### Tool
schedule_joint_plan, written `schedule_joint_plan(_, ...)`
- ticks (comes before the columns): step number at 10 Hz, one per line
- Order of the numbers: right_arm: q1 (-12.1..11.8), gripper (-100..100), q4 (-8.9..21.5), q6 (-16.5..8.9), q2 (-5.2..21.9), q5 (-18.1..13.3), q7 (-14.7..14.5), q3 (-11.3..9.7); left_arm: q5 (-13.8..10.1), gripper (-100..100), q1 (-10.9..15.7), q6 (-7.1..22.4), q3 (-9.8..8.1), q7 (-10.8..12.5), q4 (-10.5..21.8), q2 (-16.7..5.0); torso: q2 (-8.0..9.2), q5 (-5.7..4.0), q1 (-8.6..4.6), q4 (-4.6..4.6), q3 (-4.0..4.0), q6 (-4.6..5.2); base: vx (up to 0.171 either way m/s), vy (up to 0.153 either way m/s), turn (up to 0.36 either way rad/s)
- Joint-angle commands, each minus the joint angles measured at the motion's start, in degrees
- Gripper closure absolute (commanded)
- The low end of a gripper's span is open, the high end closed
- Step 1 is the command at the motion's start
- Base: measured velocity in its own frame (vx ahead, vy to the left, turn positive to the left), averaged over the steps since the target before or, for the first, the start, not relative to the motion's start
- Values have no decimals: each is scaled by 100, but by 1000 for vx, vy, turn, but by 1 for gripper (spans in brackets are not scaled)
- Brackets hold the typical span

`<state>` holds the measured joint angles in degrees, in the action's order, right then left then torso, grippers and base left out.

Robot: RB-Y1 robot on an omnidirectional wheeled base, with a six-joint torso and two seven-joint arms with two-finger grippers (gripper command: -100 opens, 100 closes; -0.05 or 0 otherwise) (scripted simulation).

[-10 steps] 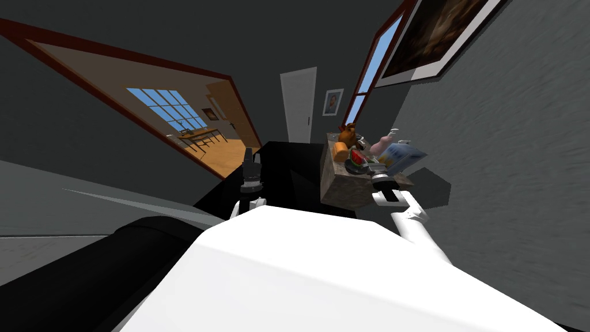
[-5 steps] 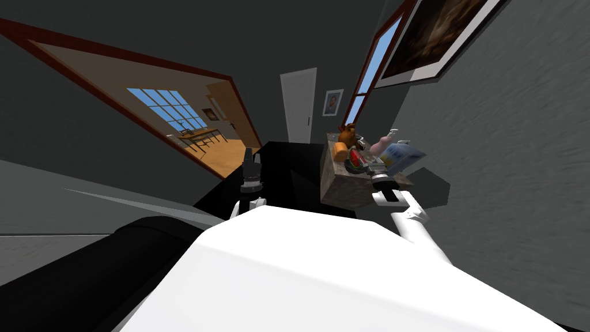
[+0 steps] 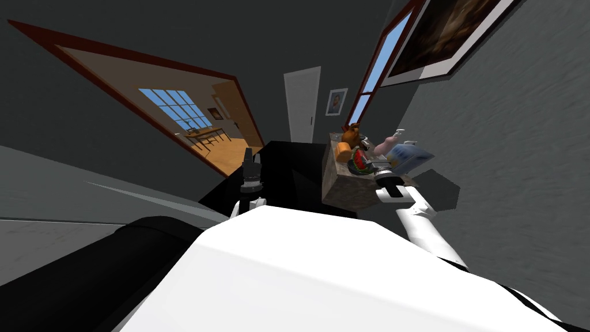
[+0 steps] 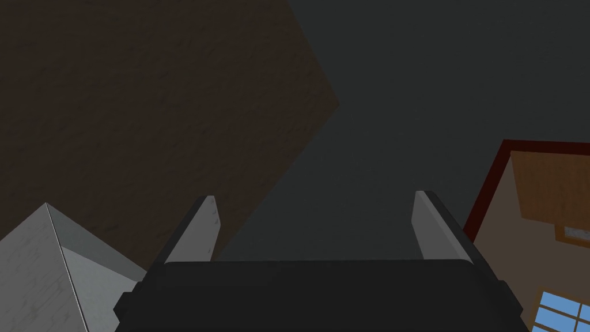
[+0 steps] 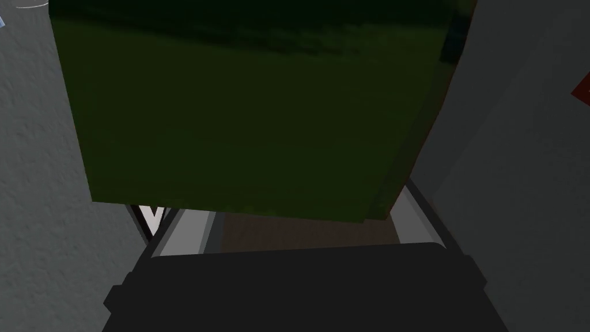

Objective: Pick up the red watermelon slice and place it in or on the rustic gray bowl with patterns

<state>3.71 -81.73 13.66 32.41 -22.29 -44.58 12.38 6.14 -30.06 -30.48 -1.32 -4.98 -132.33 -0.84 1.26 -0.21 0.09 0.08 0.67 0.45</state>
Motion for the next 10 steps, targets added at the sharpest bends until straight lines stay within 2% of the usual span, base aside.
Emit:
schedule_joint_plan(1, 41, -100, -47, -208, 195, 37, 149, -49, 0, 0, 0, 0, 0, 0, 0, 0, 0, 0, 0, 0, 0, 0, -30, 12, 77)
schedule_joint_plan(3, 145, -100, -53, -460, 456, 80, 325, -121, 0, 0, 0, 0, 0, 0, 0, 0, 1, -1, -5, 0, 1, 2, -25, 8, 70)
schedule_joint_plan(4, 100, -100, -70, -364, 366, 66, 254, -96, 0, 0, 0, 0, 0, 0, 0, 0, 1, -1, -3, 0, 1, 1, -12, 4, 19)
schedule_joint_plan(5, 105, 0, -74, -397, 381, 69, 276, -100, 0, 0, -1, 0, 0, 0, 0, 0, -2, -2, -5, -1, -1, 3, 0, 0, 0)
schedule_joint_plan(10, 105, 0, -74, -394, 379, 69, 274, -100, 0, 0, -1, 0, 0, 0, 0, 0, -8, -3, -8, -3, -5, 3, 0, 0, 0)
